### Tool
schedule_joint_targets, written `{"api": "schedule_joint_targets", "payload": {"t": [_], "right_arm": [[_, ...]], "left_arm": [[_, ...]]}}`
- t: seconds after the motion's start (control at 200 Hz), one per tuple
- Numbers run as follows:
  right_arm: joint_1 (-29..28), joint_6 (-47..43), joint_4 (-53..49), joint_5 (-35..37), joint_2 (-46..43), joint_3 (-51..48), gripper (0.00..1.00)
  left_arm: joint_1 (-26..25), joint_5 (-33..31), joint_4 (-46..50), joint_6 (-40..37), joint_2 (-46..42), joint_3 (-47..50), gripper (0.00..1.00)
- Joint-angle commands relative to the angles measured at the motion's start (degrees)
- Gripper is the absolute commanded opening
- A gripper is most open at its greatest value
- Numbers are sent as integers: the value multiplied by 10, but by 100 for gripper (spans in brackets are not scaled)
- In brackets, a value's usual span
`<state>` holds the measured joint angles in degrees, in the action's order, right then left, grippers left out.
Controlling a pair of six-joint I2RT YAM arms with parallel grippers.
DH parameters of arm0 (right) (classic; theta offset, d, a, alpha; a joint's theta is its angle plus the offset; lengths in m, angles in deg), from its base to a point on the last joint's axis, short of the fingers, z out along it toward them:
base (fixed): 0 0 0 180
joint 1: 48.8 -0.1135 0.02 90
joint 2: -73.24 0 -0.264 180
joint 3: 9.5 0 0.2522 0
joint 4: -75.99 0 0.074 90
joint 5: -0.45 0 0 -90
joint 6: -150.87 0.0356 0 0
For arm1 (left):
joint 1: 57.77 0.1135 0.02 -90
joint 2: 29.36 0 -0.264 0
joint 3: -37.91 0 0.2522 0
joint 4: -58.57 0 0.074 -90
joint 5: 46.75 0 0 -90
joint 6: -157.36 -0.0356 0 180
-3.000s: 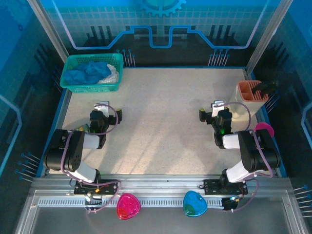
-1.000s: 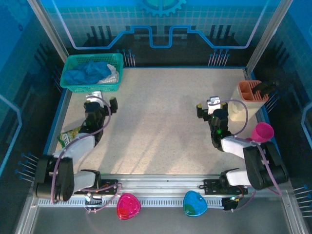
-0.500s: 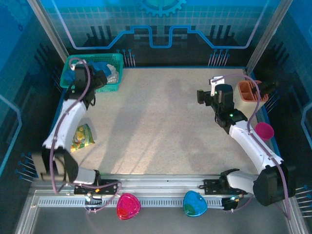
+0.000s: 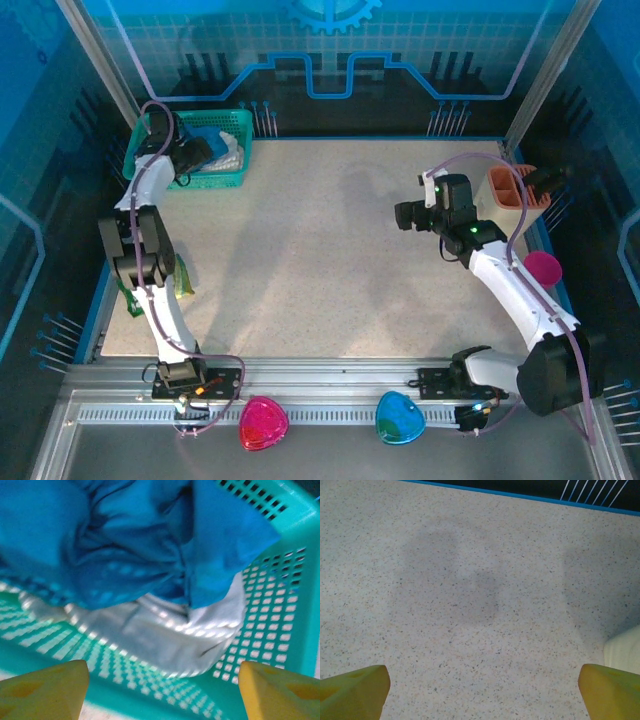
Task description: Fold and stack the t-shirts
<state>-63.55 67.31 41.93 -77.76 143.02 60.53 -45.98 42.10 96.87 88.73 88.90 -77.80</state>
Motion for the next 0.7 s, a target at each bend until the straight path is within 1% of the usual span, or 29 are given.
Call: {"api": "schedule_joint_targets", "payload": {"t": [0.0,0.125,0.27,0.355,0.44,0.505,0.53,0.595,0.666,0.696], "right_arm": [[-7,0,-15,-18,0,3,98],[-7,-2,-13,-13,2,-6,98],[-7,-3,-16,-11,9,-7,98],[-7,-3,-18,-12,13,-2,98],[-7,-2,-24,-12,17,3,97],[-8,0,-25,-13,18,5,95],[-8,1,-24,-13,18,5,94],[-8,3,-24,-13,19,5,91],[-8,7,-23,-15,19,7,86],[-8,8,-23,-17,20,7,85]], "left_arm": [[0,41,-67,16,31,-42,80],[0,44,-83,18,82,-86,82],[0,41,-27,17,179,-210,82],[0,45,-11,20,231,-277,82],[0,37,-2,22,265,-327,81],[0,30,-5,24,276,-346,79],[0,30,-9,26,277,-348,76],[0,29,-17,29,273,-349,62],[-1,32,-26,30,258,-340,27],[-2,32,-31,31,248,-332,17]]}}
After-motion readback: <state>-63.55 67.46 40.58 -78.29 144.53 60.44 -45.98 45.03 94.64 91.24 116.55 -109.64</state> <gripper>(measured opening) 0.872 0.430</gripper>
